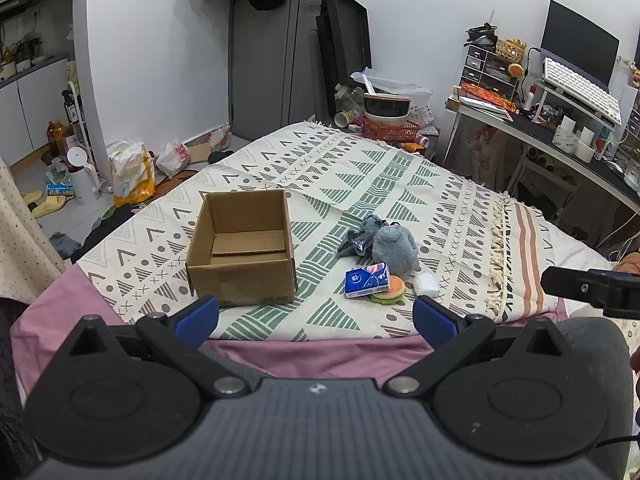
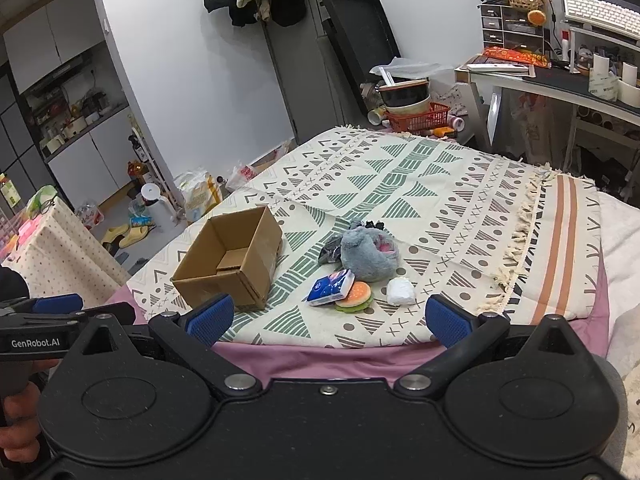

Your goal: Organize soft objects

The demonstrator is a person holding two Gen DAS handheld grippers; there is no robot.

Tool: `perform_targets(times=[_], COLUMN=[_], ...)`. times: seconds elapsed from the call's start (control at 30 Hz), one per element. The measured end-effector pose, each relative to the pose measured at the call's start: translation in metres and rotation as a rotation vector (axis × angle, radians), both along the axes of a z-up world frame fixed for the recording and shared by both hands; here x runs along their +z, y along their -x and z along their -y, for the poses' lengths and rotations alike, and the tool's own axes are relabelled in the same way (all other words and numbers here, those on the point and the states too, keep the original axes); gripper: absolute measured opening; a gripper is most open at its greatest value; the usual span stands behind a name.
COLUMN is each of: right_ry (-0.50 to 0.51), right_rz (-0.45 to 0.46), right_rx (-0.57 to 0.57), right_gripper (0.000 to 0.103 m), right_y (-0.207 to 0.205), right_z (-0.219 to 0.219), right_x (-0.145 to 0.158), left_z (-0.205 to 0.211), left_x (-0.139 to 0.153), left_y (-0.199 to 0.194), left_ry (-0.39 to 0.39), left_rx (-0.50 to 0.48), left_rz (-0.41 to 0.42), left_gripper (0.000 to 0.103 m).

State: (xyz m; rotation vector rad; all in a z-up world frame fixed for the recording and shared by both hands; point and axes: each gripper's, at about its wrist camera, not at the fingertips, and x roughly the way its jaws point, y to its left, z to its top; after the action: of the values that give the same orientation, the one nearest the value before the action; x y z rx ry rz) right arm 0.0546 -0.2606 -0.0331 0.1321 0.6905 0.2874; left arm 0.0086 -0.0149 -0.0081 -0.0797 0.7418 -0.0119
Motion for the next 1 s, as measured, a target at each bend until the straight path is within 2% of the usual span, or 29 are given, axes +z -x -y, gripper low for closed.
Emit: perform_targets(times=[0.4,0.77,1.0], right_ry=[-0.047,-0.079,-0.11], right_rz=[-0.046,-0.082,-0.14], right_rx=[0.04,0.0,-0.035], right_gripper=[0.103,0.103,0.098], right_y=[-0.032,-0.069,-0.102], right_z=[0.003,0.018,0.03], right_x=[-0.022,-0.053,-0.076], left_z=[-0.009,-0.008,0.002], left_x=[-0.015,-0.043,-0.063], left_y=[-0.038,-0.078,-0.105], left_ry=[0.04,0.064,0.086], left_rx=[0.042,0.06,0.036], left_rz=[-0.015,-0.048,-0.079], left_gripper=[0.102,0.102,0.1])
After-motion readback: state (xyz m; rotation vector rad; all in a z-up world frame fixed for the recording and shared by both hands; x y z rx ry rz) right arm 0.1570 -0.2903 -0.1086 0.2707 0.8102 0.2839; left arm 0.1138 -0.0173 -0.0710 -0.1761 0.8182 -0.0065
